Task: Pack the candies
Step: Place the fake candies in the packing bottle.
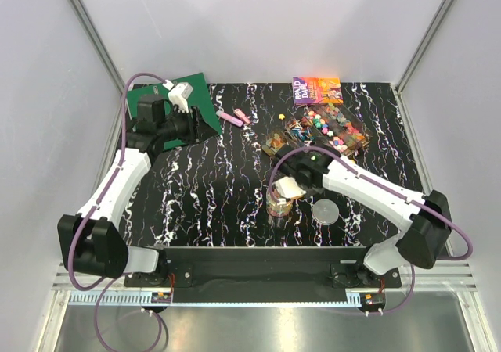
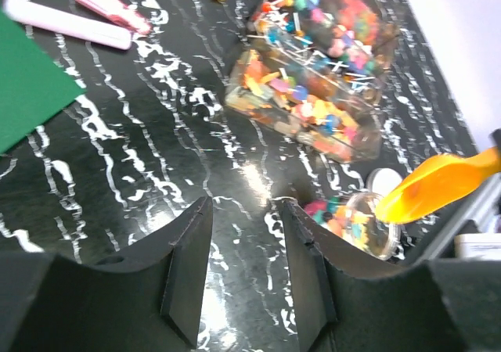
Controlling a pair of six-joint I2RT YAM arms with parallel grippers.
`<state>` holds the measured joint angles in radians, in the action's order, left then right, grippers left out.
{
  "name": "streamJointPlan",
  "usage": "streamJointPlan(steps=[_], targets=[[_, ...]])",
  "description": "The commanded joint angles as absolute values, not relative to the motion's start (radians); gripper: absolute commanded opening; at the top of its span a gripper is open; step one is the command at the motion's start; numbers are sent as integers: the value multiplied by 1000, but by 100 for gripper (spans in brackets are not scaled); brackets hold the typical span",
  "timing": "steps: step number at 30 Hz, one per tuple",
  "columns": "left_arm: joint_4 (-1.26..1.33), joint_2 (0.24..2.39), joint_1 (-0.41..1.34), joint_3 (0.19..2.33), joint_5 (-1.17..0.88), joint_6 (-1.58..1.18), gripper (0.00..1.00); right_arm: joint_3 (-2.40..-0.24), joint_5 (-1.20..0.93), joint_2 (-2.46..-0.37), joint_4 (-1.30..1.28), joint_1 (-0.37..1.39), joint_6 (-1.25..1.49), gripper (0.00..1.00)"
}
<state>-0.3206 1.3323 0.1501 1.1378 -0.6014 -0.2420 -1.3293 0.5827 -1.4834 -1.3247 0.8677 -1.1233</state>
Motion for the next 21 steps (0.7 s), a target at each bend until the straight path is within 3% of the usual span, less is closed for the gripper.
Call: streamJointPlan(steps=[1, 11, 12, 13, 15, 21], targets=[[-273, 1356, 150, 1183, -673, -282, 44, -1299, 709, -1452, -1488, 893, -1114, 0], [-230, 1356, 156, 1158, -684, -322, 40, -1445, 733, -1552, -1529, 894, -1058, 0], [-227, 1356, 158, 1155, -701, -325, 34, -1454, 726, -1551, -1528, 894, -1058, 0], [-226, 1356, 166, 1152, -713, -328, 16, -1471, 709, -1549, -1519, 894, -1039, 0], [-222, 1353, 173, 1135, -736, -348, 0, -1552, 625, -1555, -1508, 891, -999, 0], [-199, 1347, 248, 1120, -808, -357, 0, -1695, 439, -1629, -1474, 893, -798, 0]])
